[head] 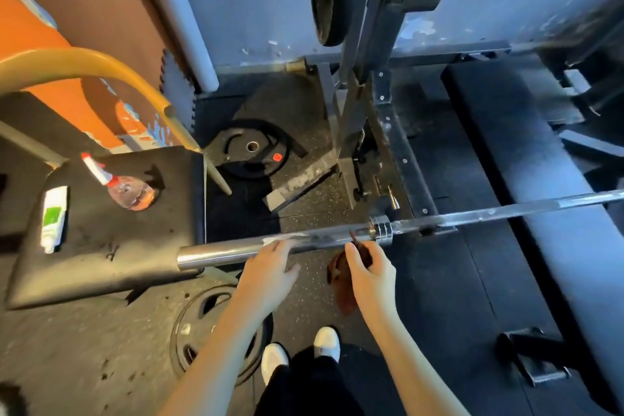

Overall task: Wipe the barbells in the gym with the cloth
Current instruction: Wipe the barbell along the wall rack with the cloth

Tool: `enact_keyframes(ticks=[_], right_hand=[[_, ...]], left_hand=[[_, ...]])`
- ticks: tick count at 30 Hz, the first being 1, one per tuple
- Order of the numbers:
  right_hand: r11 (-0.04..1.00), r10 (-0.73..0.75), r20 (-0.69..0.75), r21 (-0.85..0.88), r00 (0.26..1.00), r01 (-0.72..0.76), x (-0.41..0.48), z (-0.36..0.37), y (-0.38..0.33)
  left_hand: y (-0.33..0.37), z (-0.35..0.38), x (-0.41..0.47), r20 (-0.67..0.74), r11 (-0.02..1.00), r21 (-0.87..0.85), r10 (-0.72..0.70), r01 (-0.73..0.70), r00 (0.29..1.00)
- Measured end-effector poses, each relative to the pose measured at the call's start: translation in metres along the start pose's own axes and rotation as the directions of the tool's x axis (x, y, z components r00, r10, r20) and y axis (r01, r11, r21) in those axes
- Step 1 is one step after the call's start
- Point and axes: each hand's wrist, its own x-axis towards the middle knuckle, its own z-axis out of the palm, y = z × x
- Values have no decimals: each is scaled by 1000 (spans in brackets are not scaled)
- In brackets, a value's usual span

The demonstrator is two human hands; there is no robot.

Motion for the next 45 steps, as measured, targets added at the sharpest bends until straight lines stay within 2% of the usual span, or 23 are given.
enact_keyframes(ticks=[3,8,11,13,14,17,19,21,24,26,27,29,32,33,34,35,37,39,40,42,44,45], right_hand=[[998,-22,45,-54,999,24,24,6,6],[959,-173,72,-217,982,184,64,27,14],[921,-266,31,-286,964,263,86,47,22],[890,-288,67,-350,955,293,93,64,30],[848,-307,123,-415,944,330,93,75,36],[539,-431,334,-650,838,536,91,96,59],[463,-434,427,-649,793,603,102,80,65],[409,-433,419,-698,798,588,113,51,73],[433,-395,239,-803,887,410,126,31,77],[501,-342,89,-825,936,261,123,59,72],[529,-323,74,-813,944,245,116,78,67],[514,-371,202,-768,906,382,99,104,65],[403,-454,452,-664,768,629,94,90,70],[385,-460,471,-658,752,648,101,75,72],[375,-448,460,-682,767,628,107,60,74],[382,-429,411,-724,804,574,113,47,75],[451,-394,227,-797,891,402,122,35,76],[512,-359,59,-822,932,249,120,55,72],[520,-344,56,-820,937,240,114,72,70],[496,-378,215,-774,901,393,98,97,68],[437,-435,388,-698,813,567,94,90,69],[428,-442,414,-682,796,593,98,76,68]], left_hand=[[-20,10,21,-63,997,81,-3,8,998],[-61,22,56,-76,979,195,-42,56,996],[-90,26,74,-52,964,246,-87,98,995],[-109,27,84,-3,955,267,-132,128,991],[-115,28,87,29,946,293,-151,136,988],[-127,29,97,103,908,409,-148,93,984],[-132,27,102,136,906,419,-136,68,981],[-136,22,107,169,909,408,-167,85,971],[-141,21,111,155,885,453,-191,102,969],[-143,24,111,134,867,491,-177,90,975],[-143,25,111,127,862,499,-176,90,976],[-145,28,109,98,852,517,-157,85,983],[-146,32,102,9,835,543,-113,90,994],[-146,34,101,-20,834,545,-93,89,995],[-146,36,99,-45,833,546,-78,90,996],[-146,37,99,-57,833,546,-68,88,996],[-146,38,100,-63,835,544,-60,85,996],[-145,37,100,-60,831,550,-63,86,996],[-145,37,99,-63,828,555,-61,86,996],[-144,37,96,-58,825,559,-65,87,996],[-144,34,99,17,830,552,-111,83,994],[-144,31,103,77,833,548,-146,80,986]])
